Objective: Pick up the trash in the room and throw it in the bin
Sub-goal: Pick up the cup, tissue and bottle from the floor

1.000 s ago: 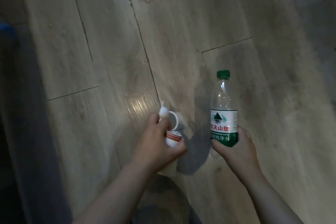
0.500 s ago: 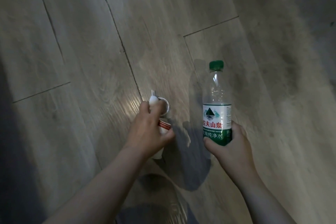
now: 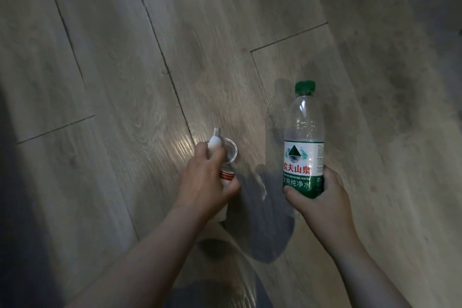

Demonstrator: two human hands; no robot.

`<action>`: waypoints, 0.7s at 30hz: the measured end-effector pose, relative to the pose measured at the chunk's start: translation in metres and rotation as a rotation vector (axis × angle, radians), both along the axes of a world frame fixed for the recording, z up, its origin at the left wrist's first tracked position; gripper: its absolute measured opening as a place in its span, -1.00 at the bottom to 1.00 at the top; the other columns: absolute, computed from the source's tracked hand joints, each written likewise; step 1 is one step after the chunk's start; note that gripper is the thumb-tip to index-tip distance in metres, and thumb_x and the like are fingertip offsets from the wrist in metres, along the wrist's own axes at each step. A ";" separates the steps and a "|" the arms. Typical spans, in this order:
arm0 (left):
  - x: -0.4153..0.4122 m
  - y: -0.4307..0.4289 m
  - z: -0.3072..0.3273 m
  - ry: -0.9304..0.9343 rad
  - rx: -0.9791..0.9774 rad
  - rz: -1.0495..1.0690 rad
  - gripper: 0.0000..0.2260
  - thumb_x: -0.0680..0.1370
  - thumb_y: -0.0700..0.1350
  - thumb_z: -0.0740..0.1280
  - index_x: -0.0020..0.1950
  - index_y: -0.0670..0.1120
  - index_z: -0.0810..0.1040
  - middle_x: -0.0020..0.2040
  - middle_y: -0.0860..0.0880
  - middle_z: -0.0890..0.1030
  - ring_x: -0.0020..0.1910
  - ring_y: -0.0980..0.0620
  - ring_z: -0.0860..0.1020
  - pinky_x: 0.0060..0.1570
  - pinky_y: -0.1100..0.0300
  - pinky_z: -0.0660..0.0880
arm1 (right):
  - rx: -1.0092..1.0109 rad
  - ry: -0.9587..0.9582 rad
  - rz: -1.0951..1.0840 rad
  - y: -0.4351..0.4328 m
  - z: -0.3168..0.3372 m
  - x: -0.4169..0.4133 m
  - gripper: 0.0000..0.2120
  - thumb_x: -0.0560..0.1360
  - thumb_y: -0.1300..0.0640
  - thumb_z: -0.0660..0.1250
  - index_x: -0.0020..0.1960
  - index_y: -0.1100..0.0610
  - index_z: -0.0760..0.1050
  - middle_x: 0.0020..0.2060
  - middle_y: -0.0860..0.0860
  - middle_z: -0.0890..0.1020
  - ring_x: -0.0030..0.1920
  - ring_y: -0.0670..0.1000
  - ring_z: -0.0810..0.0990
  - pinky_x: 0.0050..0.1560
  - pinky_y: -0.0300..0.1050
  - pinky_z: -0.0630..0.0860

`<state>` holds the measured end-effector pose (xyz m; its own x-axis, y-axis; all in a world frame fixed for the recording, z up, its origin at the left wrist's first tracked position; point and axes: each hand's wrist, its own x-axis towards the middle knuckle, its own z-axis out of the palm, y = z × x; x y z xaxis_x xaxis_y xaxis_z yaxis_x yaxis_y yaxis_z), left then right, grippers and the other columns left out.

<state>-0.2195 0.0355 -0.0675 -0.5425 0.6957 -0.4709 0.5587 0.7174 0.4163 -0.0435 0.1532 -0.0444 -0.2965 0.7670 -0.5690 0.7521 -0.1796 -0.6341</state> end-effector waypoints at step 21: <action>-0.001 -0.001 -0.008 0.032 0.035 -0.063 -0.66 0.39 0.12 0.36 0.07 -0.04 0.51 0.09 -0.01 0.32 -0.13 0.00 0.43 -0.19 0.21 0.32 | 0.006 -0.014 -0.008 0.000 -0.005 0.000 -0.55 0.26 0.13 0.53 0.10 0.05 0.47 -0.01 0.01 0.51 -0.08 -0.14 0.52 -0.22 -0.30 0.39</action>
